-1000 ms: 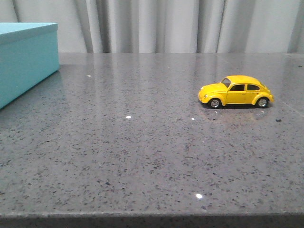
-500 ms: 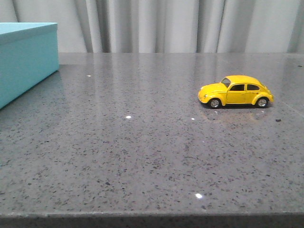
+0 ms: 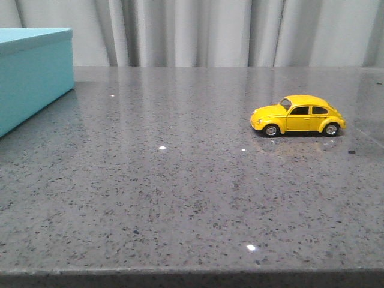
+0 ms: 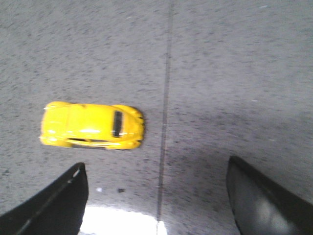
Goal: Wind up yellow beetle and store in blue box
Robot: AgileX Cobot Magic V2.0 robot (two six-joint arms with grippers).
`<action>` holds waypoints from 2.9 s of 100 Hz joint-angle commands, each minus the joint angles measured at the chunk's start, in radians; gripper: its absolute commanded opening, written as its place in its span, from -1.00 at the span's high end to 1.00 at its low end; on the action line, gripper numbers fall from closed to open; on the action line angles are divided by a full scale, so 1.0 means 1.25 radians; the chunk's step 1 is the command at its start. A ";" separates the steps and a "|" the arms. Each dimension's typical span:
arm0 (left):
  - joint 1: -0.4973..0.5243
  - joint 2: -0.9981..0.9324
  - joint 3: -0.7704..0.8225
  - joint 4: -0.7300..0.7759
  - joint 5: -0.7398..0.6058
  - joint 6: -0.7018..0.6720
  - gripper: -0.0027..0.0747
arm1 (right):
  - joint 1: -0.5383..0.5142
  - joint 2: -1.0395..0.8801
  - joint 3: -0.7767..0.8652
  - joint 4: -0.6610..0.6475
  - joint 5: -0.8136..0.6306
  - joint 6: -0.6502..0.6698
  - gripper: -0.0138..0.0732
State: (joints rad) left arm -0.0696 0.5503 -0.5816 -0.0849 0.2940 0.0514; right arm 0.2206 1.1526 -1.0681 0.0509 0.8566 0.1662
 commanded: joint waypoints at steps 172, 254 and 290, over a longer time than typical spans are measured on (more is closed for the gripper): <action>-0.005 0.006 -0.030 -0.009 -0.055 -0.008 -0.34 | 0.110 0.428 -0.287 -0.068 0.232 0.204 -0.65; -0.005 0.006 -0.030 -0.009 -0.076 -0.008 -0.34 | -0.113 0.291 -0.287 -0.125 0.321 0.126 -0.65; -0.005 0.006 -0.030 -0.009 -0.104 -0.008 -0.34 | -0.110 0.119 -0.274 0.001 0.275 0.067 -0.65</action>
State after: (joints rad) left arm -0.0696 0.5503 -0.5832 -0.0849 0.2512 0.0514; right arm 0.0853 1.3597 -1.4000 0.0491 1.2296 0.2672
